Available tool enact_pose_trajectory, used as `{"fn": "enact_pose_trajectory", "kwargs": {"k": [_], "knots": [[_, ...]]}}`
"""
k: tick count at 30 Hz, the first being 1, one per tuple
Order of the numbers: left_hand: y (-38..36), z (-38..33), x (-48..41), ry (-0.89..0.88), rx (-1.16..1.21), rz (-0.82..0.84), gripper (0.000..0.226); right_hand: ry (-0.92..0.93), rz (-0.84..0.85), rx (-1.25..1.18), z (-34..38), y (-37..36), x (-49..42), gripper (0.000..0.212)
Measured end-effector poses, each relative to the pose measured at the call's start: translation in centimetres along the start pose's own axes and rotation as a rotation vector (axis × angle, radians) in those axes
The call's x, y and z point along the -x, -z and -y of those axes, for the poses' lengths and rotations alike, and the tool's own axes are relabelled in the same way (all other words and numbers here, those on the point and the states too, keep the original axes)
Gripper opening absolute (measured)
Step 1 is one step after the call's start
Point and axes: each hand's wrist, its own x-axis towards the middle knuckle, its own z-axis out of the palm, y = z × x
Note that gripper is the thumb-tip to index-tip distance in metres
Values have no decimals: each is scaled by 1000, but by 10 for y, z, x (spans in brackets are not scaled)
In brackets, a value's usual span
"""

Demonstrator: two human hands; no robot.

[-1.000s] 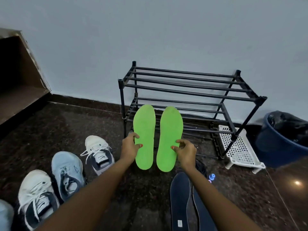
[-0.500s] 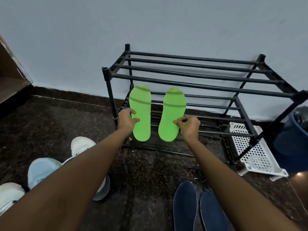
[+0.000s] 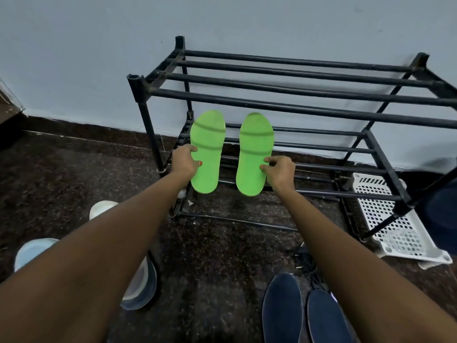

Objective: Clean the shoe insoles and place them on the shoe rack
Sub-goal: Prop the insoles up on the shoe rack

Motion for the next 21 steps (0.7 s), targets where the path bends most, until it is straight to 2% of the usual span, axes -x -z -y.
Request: {"fn": "enact_pose_trajectory", "kwargs": {"k": [9,16,21], "knots": [[-5,4,-4,5,-62,23,49,-18,-11,-97,-3,0,-2,37],[-7,-6,19,-50,-55,-104,38,6,-84,-138,-5,12,19,30],[-12,-20,59,-185,-21,-200,34,15,-137,-134,-15,33,46,27]]}}
